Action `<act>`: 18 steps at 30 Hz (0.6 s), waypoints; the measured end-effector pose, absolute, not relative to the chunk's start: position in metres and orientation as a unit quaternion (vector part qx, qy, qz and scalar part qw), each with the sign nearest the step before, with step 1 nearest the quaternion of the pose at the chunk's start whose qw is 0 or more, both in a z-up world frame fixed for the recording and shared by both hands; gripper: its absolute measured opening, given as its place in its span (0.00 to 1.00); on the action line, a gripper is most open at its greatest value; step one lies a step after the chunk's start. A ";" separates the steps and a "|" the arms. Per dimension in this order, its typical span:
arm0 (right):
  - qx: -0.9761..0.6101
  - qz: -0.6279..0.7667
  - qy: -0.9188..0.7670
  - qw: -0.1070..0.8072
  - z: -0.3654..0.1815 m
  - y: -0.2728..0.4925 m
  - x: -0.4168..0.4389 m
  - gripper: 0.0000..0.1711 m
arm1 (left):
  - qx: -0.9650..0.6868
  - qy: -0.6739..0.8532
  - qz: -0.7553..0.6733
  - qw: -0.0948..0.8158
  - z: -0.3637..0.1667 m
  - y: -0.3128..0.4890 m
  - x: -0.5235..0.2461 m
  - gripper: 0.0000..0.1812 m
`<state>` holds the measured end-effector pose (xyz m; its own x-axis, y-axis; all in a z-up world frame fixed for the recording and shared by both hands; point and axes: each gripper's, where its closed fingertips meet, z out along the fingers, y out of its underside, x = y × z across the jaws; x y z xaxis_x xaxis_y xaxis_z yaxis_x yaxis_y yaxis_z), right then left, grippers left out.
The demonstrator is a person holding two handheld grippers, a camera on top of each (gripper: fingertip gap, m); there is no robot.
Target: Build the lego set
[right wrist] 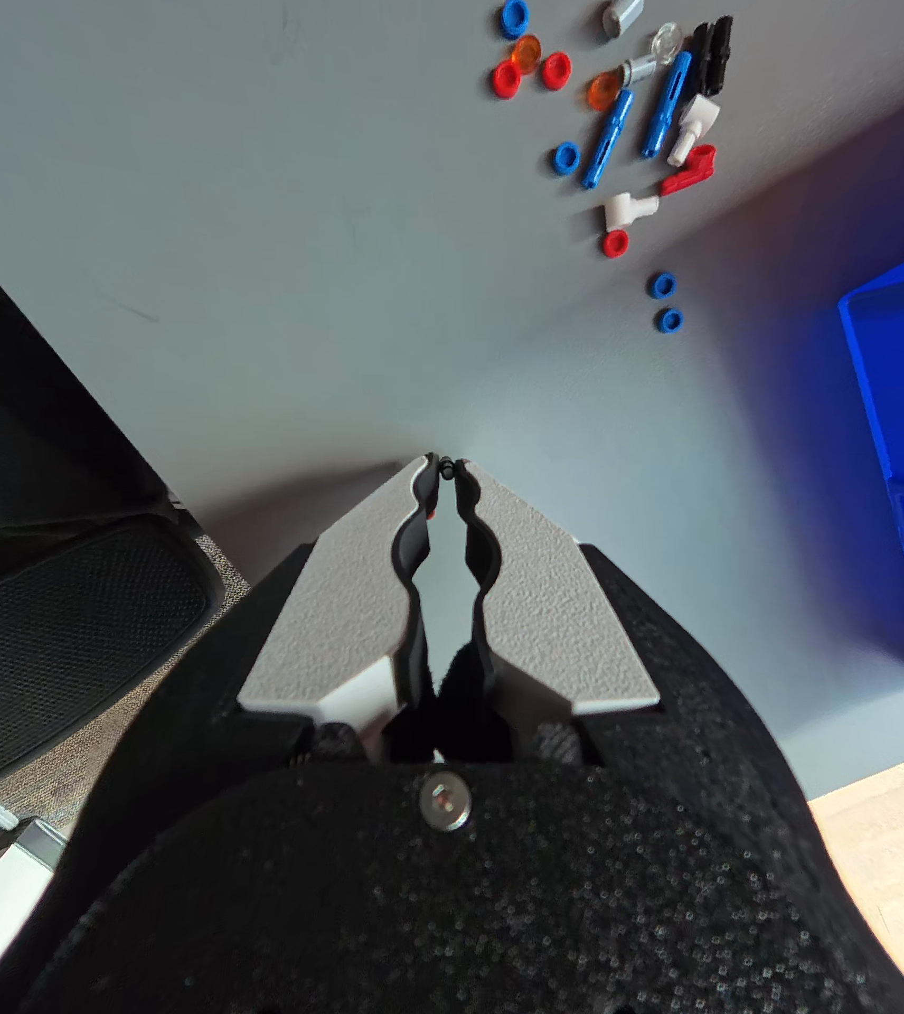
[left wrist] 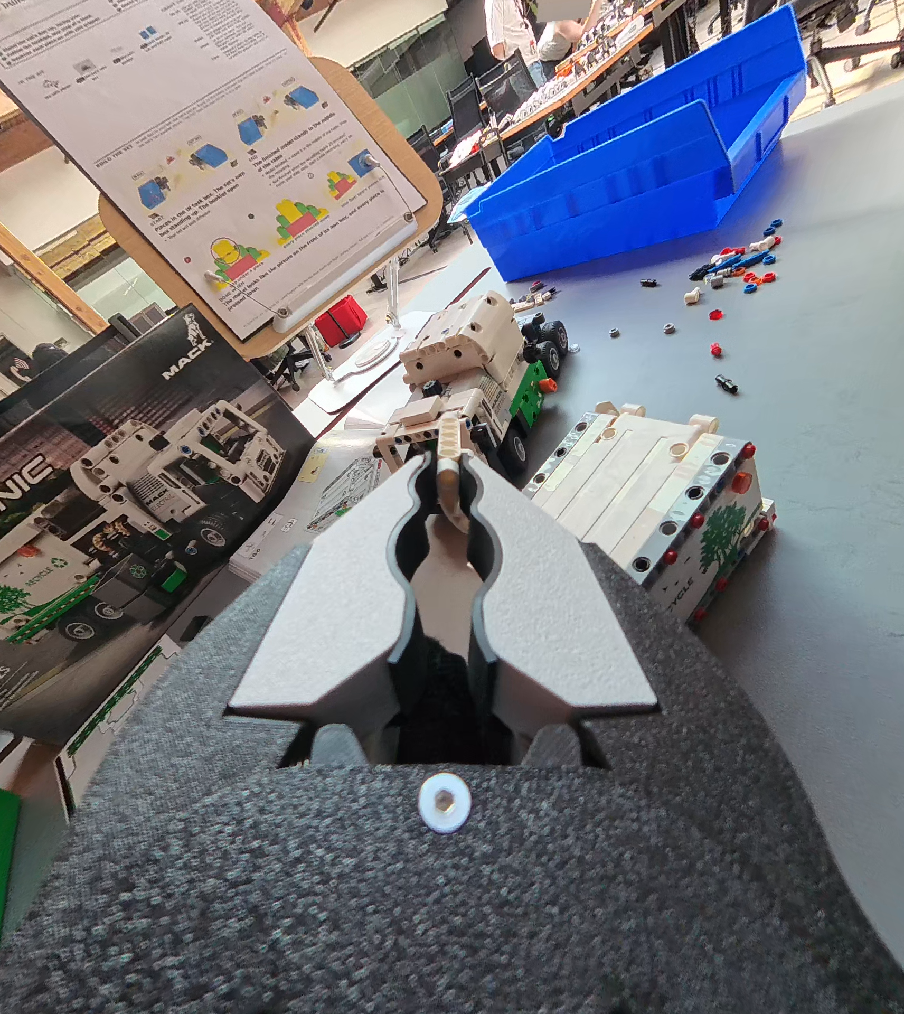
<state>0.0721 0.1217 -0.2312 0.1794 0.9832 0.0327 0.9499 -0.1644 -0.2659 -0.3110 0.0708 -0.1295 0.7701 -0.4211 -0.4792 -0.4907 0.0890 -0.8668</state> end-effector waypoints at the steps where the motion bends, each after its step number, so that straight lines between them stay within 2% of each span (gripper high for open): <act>1: -0.760 0.083 -0.634 0.119 -0.228 0.121 0.067 0.02 | -0.674 0.338 0.026 0.656 -0.129 0.071 -0.311 0.02; 5: -0.729 0.135 -0.628 0.238 -0.185 0.123 0.005 0.02 | -0.670 0.349 0.011 0.656 -0.128 0.069 -0.303 0.02; 9: -0.656 0.290 -0.578 0.388 -0.118 0.085 -0.127 0.02 | -0.668 0.364 -0.026 0.648 -0.124 0.069 -0.282 0.02; 13: -0.602 0.327 -0.569 0.456 -0.099 0.058 -0.212 0.02 | -0.664 0.398 -0.024 0.633 -0.127 0.067 -0.259 0.03; 18: -0.600 0.319 -0.583 0.446 -0.109 0.053 -0.240 0.02 | -0.647 0.436 0.029 0.625 -0.130 0.062 -0.245 0.03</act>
<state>-0.2399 0.0528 -0.1087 0.1168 0.9836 0.1375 0.4152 0.0774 -0.9064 -0.2451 0.0616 -0.1298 0.6185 -0.5276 -0.5823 -0.5996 0.1621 -0.7837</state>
